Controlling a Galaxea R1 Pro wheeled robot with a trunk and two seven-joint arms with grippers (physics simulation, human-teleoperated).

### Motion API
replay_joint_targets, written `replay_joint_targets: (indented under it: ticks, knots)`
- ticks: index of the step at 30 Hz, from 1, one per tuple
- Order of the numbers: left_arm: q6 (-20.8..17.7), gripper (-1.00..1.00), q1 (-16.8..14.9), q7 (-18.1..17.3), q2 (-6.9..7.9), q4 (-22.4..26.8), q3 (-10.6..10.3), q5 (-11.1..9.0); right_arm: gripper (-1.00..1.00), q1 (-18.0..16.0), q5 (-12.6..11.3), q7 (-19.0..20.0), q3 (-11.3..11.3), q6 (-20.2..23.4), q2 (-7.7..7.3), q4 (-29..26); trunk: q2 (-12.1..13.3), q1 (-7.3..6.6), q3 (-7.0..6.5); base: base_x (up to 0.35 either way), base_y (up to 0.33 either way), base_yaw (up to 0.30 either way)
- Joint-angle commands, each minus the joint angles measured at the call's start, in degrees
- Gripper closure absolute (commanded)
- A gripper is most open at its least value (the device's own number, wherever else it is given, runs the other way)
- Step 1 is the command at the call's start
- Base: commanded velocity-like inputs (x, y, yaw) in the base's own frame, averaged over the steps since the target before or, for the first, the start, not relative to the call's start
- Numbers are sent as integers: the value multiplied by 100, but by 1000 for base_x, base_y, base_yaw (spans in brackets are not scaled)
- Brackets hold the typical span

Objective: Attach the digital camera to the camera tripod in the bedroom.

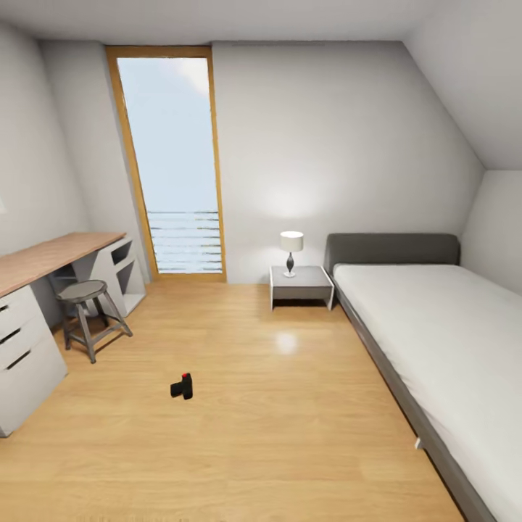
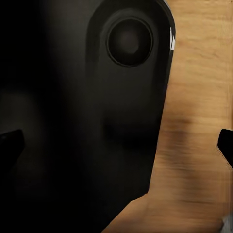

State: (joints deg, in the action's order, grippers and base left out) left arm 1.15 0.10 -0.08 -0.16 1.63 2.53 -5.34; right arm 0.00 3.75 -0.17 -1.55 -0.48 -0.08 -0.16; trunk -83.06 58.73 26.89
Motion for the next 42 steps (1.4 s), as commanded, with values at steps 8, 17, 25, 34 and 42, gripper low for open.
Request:
replay_joint_targets:
  ticks: [8,17,25,34,42]
  knots:
    - [8,-100,-1,-1,1,4,21,-84,-100,0,46,-1,-12,-5,6,-2,-2,0,4,0,0,269]
    - [8,-100,-1,-1,3,4,25,-162,-100,0,47,1,-16,-3,11,-2,-2,0,4,0,0,268]
    - [56,-100,1,-1,7,6,26,-186,-100,0,39,42,-22,1,7,-2,-2,0,4,0,0,216]
    - [128,-100,0,-1,7,5,26,-230,-100,0,36,33,-17,-5,5,-2,-2,0,4,0,0,139]
    - [137,-100,-1,-1,7,4,21,-246,-100,0,43,-4,-16,-35,18,-2,-2,0,4,0,0,111]
